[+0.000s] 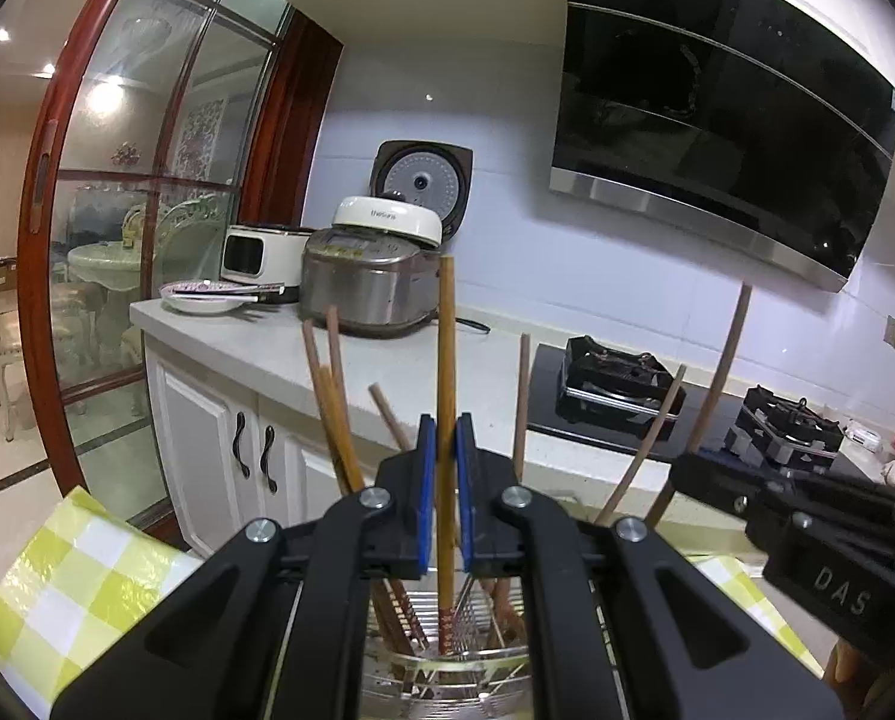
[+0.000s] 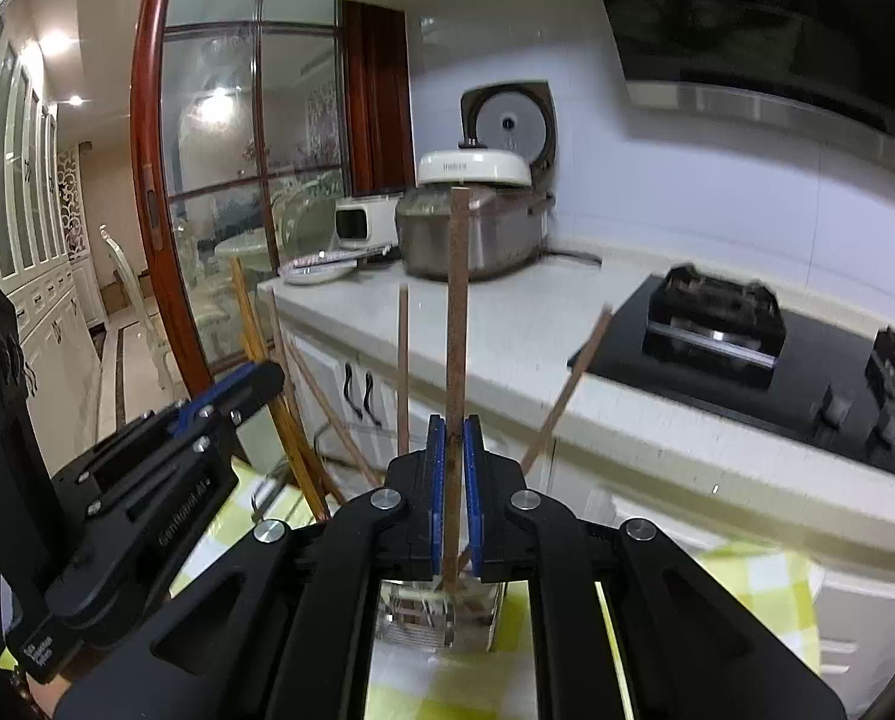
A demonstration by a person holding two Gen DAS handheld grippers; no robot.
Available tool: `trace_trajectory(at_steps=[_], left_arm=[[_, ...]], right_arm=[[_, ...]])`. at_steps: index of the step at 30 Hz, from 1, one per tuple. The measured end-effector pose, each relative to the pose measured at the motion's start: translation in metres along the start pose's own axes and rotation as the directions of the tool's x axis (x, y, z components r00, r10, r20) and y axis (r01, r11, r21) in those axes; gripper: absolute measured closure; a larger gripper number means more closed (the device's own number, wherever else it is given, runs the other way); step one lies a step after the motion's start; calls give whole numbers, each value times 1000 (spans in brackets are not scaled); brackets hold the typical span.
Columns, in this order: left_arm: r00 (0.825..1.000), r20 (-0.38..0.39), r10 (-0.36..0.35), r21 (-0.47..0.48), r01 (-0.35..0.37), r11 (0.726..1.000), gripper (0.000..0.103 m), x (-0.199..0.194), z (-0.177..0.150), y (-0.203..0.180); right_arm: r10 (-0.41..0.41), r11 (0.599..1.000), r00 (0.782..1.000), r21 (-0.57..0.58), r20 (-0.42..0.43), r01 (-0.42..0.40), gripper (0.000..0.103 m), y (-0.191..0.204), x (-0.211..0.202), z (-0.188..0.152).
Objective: Organize utensils
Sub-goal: 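Open both tools to release the chopsticks into the wire rack, then grasp a white ceramic spoon with the left tool while the right tool grasps another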
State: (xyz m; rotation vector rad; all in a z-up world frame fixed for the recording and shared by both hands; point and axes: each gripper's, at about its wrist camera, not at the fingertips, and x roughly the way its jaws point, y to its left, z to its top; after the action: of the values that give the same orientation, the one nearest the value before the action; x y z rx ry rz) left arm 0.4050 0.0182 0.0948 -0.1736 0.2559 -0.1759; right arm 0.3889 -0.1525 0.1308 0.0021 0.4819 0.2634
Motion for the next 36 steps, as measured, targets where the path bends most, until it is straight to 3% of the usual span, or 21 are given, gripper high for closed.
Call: trace_trajectory(at_steps=[6, 10, 13, 14, 16, 17, 19, 23, 25, 29, 36], left_arm=[[1000, -22, 17, -16, -17, 1000, 94, 1, -13, 7], [999, -33, 17, -44, -18, 999, 78, -7, -19, 13], [999, -34, 14, -57, -16, 998, 75, -19, -23, 16], [999, -33, 15, -65, -17, 998, 69, -24, -24, 17], [999, -38, 21, -79, -24, 997, 65, -32, -27, 20], [999, -41, 21, -85, -24, 996, 65, -36, -28, 22], [998, -50, 23, -94, -28, 995, 62, -46, -31, 25], [997, -74, 31, -143, -41, 989, 52, -71, -41, 36], [993, -114, 41, -145, -57, 988, 51, -82, -51, 39], [972, -230, 42, -164, -81, 983, 51, -97, -80, 49], [884, -467, 29, -147, -110, 983, 52, -88, -141, 48]], right_arm=[[12, 1000, 999, 25, -50, -11, 94, -4, 10, -21], [14, 999, 998, 46, -62, -11, 93, -7, 8, -31], [10, 998, 998, 59, -62, -6, 92, -9, 0, -37], [9, 998, 998, 65, -58, -5, 89, -10, -3, -39], [3, 997, 999, 80, -47, 0, 61, -13, -12, -44], [-2, 997, 999, 83, -38, 5, 38, -13, -16, -46], [-16, 997, 1000, 75, -14, 17, 35, -12, -26, -51], [-40, 996, 999, 75, -29, 42, 31, -13, -43, -69], [-46, 995, 997, 84, -57, 51, 29, -15, -49, -84], [-52, 992, 984, 106, -172, 71, 28, -19, -52, -124], [-56, 990, 926, 103, -374, 101, 28, -14, -47, -196]])
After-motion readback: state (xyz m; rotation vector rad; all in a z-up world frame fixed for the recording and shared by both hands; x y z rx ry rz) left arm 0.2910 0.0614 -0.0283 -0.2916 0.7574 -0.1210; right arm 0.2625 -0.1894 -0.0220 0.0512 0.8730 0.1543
